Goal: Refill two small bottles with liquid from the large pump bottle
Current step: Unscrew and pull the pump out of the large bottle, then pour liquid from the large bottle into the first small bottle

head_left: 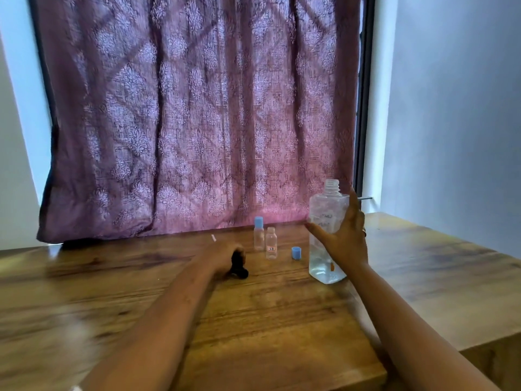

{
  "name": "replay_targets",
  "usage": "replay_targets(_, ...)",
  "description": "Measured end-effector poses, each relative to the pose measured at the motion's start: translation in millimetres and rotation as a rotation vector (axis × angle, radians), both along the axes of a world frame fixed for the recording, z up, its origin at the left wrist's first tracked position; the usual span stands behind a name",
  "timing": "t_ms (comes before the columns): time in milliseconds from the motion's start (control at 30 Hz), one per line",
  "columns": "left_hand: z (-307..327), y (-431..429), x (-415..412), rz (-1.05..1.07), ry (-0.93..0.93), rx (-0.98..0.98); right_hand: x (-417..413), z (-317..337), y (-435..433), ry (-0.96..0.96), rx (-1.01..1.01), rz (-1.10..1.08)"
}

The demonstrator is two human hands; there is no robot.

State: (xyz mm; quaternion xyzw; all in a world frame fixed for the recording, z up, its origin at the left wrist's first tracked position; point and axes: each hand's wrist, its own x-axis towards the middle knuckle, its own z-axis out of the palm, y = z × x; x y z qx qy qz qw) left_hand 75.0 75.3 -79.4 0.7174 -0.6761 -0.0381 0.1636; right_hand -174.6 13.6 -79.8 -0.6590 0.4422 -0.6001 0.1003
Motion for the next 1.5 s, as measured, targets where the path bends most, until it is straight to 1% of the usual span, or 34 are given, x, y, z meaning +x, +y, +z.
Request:
replay_targets(133,14.5,-7.9,2.0,0.001,-0.057,0.058,8.5,15.2,-11.5,0.013,0.055,0.044)
replay_targets(200,24.9,-12.8,-0.9,0.006,-0.058,-0.007,14.9,18.0,-16.6,0.01,0.045,0.013)
replay_targets(233,28.1,-16.2,-2.9,0.002,-0.02,-0.067,18.7,17.3,-18.1,0.004,0.022,-0.01)
replay_targets(333,32.8,-26.1,-17.7,0.003,0.271,-0.212,25.7,10.5,-20.1,-0.016,-0.09,-0.067)
replay_targets(433,18.5,-39.3,-36.9,0.026,0.427,-0.242,26.4,5.8,-20.3,0.011,-0.202,-0.116)
replay_targets(500,2.9,-48.0,-48.0,0.044,0.519,-0.245,24.5,3.6,-22.7,0.089,-0.256,-0.153)
replay_targets(567,-7.6,-54.8,-56.1,0.056,0.578,-0.257,21.5,0.6,-26.5,0.153,-0.278,-0.182)
replay_targets(667,-10.8,-59.8,-61.5,0.071,0.56,-0.296,20.8,-2.0,-29.7,0.18,-0.288,-0.182)
replay_targets(800,-16.6,-61.9,-64.8,0.088,0.675,-0.281,25.3,-6.6,-29.6,0.29,-0.322,-0.198)
replay_targets(933,-15.3,-55.1,-63.4,0.033,0.627,-0.226,28.1,-12.1,-26.5,0.437,-0.351,-0.248)
replay_targets(1033,-13.4,-43.7,-54.0,-0.036,0.711,-0.136,29.2,-15.9,-23.7,0.571,-0.366,-0.282)
replay_targets(1100,-14.5,-34.6,-45.0,-0.071,0.715,-0.113,30.0,-17.6,-21.5,0.63,-0.365,-0.288)
replay_targets(1167,-15.9,-26.6,-37.0,-0.075,0.68,-0.124,29.8,-18.2,-18.4,0.669,-0.356,-0.295)
replay_targets(1267,-17.0,-20.6,-34.8,-0.095,0.675,-0.116,28.6,-18.9,-13.1,0.735,-0.353,-0.32)
replay_targets(1400,-13.5,-20.1,-40.8,-0.114,0.56,-0.152,29.9,-18.9,-8.0,0.82,-0.368,-0.321)
replay_targets(1500,-13.3,-20.6,-41.6,-0.121,0.544,-0.158,33.7,-20.0,-7.0,0.887,-0.395,-0.297)
